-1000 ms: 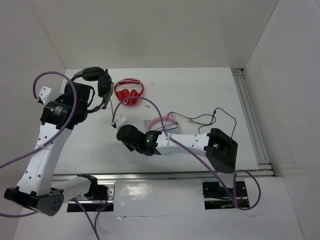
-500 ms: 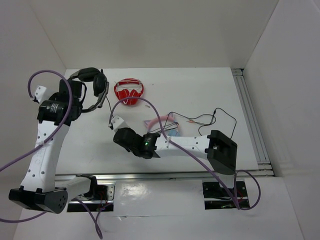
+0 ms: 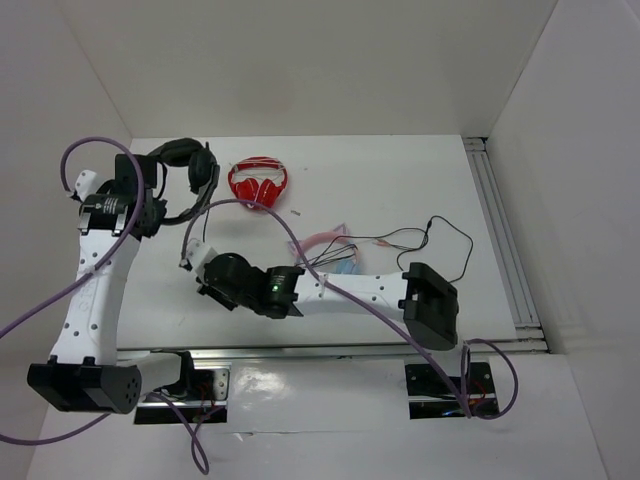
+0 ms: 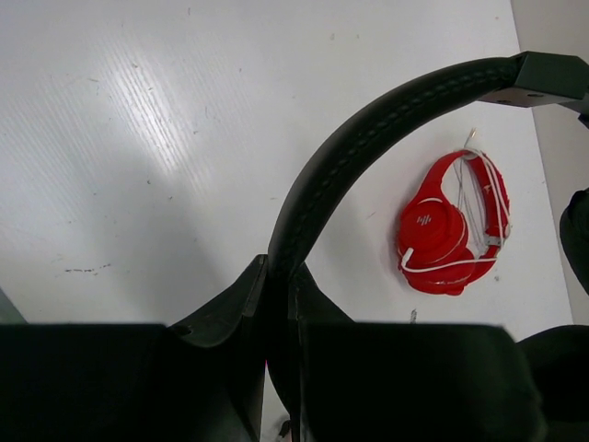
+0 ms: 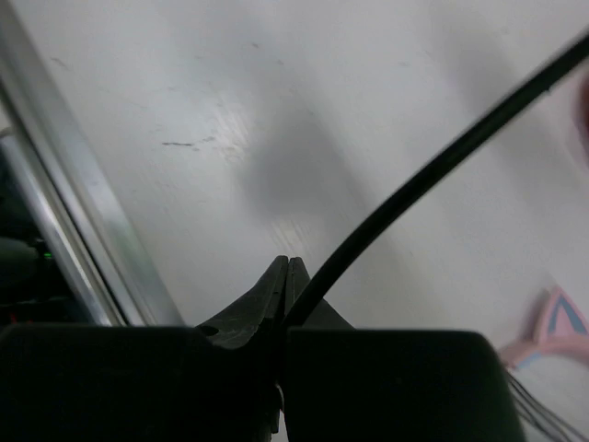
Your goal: Wrap the headphones
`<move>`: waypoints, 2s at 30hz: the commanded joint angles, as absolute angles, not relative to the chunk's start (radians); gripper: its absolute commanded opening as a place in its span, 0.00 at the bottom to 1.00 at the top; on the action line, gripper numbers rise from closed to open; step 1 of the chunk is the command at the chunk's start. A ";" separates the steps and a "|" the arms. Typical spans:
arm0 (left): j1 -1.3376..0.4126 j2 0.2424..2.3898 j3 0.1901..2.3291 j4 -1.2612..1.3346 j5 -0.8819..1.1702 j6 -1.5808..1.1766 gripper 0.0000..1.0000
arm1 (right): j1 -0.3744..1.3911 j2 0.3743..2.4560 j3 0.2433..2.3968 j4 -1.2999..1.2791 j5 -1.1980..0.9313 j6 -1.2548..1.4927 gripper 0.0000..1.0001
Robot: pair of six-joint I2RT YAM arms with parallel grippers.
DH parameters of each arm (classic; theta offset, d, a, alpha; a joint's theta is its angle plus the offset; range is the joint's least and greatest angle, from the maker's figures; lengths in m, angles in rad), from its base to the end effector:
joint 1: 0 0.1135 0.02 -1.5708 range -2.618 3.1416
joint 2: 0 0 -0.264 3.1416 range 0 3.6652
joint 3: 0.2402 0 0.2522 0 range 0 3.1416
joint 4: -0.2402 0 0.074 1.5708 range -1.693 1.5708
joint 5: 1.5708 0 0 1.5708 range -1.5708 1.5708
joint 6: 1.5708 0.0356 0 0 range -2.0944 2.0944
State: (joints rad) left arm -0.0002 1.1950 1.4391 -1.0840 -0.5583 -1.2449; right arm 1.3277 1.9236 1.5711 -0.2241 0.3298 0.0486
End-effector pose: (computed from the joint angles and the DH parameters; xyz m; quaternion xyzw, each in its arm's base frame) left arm 0.2159 0.0188 0.3989 -0.6034 0.6721 0.0087 0.4291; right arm 0.1200 0.4360 0.2743 -0.4547 0.7424 0.1873 0.4550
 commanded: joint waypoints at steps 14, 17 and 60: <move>-0.012 1.213 1.263 -0.819 -0.324 -0.963 0.00 | 1.175 1.977 1.963 -0.515 -0.305 -0.225 0.00; -0.037 1.223 1.220 -0.766 -0.236 -0.899 0.00 | 1.128 1.959 1.974 -0.540 -0.330 -0.235 0.00; -0.709 1.023 1.066 -0.904 -0.422 -0.502 0.00 | 0.844 1.548 1.522 -0.233 0.199 -0.281 0.06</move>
State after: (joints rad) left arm -0.6544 1.0550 1.0725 -0.7712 -0.4522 -0.5575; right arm 0.9043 1.6104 1.4933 -0.4408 0.0418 -0.2775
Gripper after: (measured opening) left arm 0.217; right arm 0.058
